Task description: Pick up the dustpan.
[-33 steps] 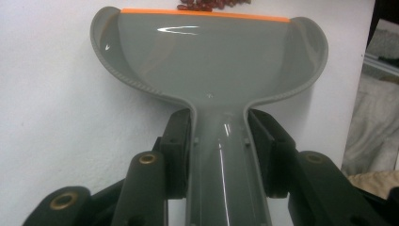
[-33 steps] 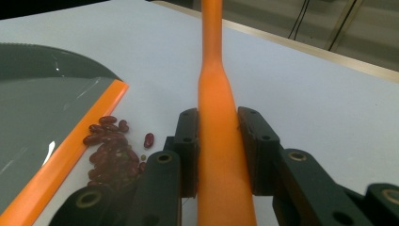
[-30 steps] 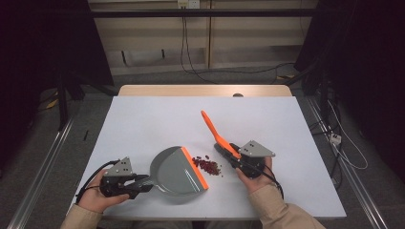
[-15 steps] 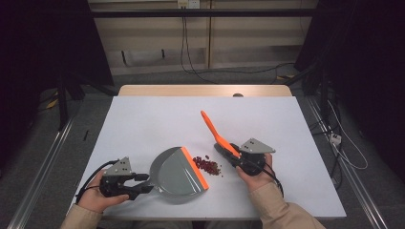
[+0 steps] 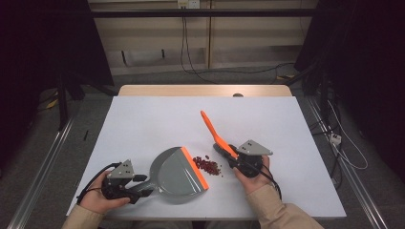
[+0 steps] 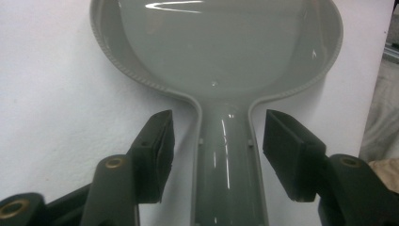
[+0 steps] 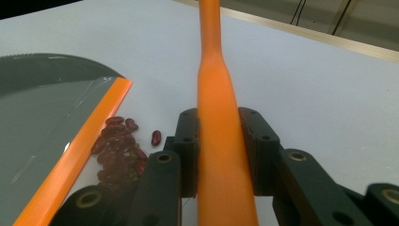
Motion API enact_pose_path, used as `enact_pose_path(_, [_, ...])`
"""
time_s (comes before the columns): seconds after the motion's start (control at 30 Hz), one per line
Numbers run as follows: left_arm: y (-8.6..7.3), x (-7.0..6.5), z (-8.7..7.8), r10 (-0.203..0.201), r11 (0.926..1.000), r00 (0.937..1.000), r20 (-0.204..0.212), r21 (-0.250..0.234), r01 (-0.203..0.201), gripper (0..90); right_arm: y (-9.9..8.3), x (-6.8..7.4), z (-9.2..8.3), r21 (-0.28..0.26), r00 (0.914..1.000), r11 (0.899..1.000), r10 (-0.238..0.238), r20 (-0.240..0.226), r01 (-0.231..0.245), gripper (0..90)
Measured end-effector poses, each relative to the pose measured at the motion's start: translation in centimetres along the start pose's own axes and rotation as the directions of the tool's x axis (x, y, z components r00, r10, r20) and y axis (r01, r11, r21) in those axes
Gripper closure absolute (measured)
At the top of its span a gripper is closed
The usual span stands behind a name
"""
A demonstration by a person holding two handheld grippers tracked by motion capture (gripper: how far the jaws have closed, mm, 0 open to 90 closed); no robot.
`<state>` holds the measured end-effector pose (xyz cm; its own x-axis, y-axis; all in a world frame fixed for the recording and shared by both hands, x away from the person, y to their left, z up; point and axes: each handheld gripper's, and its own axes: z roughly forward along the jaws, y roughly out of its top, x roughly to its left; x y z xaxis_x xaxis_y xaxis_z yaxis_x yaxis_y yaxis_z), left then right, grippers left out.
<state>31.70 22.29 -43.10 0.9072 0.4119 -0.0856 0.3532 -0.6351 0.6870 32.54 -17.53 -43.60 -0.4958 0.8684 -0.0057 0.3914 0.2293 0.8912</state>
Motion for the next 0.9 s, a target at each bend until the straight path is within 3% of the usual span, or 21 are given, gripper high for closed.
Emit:
enact_pose_path(0.17, [0.0, 0.0, 0.2, 0.014, 0.9999, 0.9999, 0.008, 0.01, -0.014, 53.5, -0.2, 0.4, 0.0, -0.012, 0.9997, 1.0, 0.025, 0.005, -0.025, 71.0])
enact_pose_path(0.33, [0.1, 0.1, 0.5, 0.005, 0.9999, 0.9998, 0.021, 0.012, -0.005, 62.0, -0.2, 1.1, 0.1, -0.015, 0.9996, 1.0, 0.022, 0.016, -0.022, 70.9])
enact_pose_path(0.37, [0.2, 0.1, 0.5, 0.005, 0.9998, 1.0, 0.007, 0.018, -0.006, 62.2, -0.3, 1.2, 0.1, -0.018, 0.9995, 1.0, 0.022, 0.024, -0.021, 70.9])
enact_pose_path(0.5, [0.3, 0.0, 0.5, -0.002, 0.9999, 0.9999, 0.016, 0.012, 0.002, 62.6, -0.3, 2.2, 0.3, -0.02, 0.999, 1.0, -0.003, 0.046, 0.004, 70.8])
enact_pose_path(0.9, [0.8, -0.2, 0.5, 0.0, 1.0, 0.9996, 0.028, 0.009, 0.0, 62.7, -0.4, 4.1, 0.7, -0.026, 0.998, 1.0, 0.014, 0.061, -0.013, 69.9])
